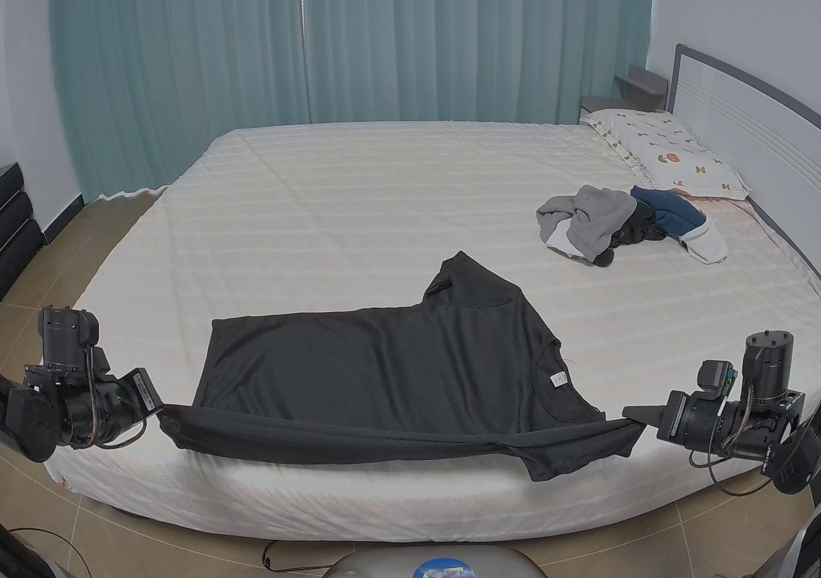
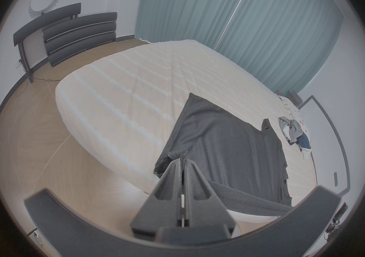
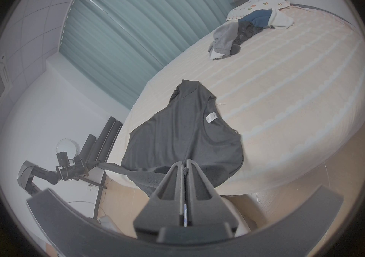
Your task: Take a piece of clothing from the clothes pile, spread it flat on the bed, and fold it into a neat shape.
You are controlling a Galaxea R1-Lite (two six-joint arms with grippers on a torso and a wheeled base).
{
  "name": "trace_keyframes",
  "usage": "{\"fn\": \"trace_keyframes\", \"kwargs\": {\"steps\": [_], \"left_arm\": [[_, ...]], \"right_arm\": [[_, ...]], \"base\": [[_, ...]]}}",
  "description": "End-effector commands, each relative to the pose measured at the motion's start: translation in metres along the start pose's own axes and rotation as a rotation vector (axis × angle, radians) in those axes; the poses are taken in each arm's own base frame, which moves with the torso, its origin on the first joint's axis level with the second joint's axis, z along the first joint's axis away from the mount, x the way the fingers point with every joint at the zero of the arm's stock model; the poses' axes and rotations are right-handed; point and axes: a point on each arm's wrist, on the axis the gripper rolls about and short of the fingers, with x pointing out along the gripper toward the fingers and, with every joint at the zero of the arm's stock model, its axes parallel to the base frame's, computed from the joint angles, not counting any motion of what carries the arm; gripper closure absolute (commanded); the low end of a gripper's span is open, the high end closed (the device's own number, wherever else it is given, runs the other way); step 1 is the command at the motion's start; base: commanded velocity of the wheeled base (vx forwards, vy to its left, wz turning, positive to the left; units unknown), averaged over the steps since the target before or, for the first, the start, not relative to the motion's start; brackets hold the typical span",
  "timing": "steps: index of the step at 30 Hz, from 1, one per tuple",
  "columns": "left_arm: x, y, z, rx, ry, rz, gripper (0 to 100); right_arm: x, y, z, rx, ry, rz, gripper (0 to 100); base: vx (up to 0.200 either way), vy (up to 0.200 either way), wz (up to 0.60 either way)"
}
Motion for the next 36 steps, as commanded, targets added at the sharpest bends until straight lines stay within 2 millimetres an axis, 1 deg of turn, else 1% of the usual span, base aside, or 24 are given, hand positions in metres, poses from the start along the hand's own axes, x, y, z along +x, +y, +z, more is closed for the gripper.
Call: {"fn": "trace_keyframes", "kwargs": {"steps": [1, 3, 13, 15, 19, 23, 26, 28, 30, 33, 34, 36], "left_arm": [[-0.007, 0.01, -0.013, 0.037, 0.031, 0.022, 100], [-0.007, 0.013, -0.02, 0.073, 0.056, 0.031, 100], [-0.007, 0.015, -0.024, 0.084, 0.074, 0.037, 100], [-0.007, 0.016, -0.027, 0.092, 0.087, 0.04, 100], [-0.006, 0.018, -0.031, 0.147, 0.137, 0.058, 100], [-0.002, 0.017, -0.03, 0.165, 0.174, 0.073, 100], [0.003, 0.015, -0.026, 0.164, 0.174, 0.072, 100], [0.01, 0.013, -0.021, 0.161, 0.173, 0.071, 100], [0.016, 0.009, -0.014, 0.155, 0.161, 0.068, 100], [0.016, 0.009, -0.014, 0.155, 0.16, 0.067, 100], [0.024, 0.005, -0.006, 0.148, 0.149, 0.065, 100], [0.03, 0.002, -0.002, 0.14, 0.146, 0.064, 100]], "right_arm": [[-0.012, 0.007, -0.002, -0.018, -0.018, 0.024, 100], [-0.012, 0.006, -0.004, -0.024, -0.007, 0.019, 100], [-0.015, -0.001, -0.017, -0.007, 0.044, -0.014, 100], [-0.015, -0.005, -0.023, -0.004, 0.08, -0.033, 100], [-0.011, -0.011, -0.03, -0.02, 0.134, -0.063, 100], [0.0, -0.017, -0.031, -0.004, 0.164, -0.085, 100], [0.006, -0.016, -0.025, -0.008, 0.143, -0.074, 100], [0.012, -0.015, -0.017, -0.014, 0.119, -0.065, 100], [0.022, -0.013, -0.009, -0.021, 0.101, -0.056, 100], [0.023, -0.013, -0.008, -0.021, 0.101, -0.056, 100], [0.04, -0.016, 0.0, -0.023, 0.092, -0.057, 100], [0.051, -0.018, 0.004, -0.024, 0.083, -0.07, 100]], "base": [[0.0, 0.0, 0.0], [0.0, 0.0, 0.0], [0.0, 0.0, 0.0], [0.0, 0.0, 0.0], [0.0, 0.0, 0.0], [0.0, 0.0, 0.0], [0.0, 0.0, 0.0], [0.0, 0.0, 0.0], [0.0, 0.0, 0.0], [0.0, 0.0, 0.0], [0.0, 0.0, 0.0], [0.0, 0.0, 0.0]]}}
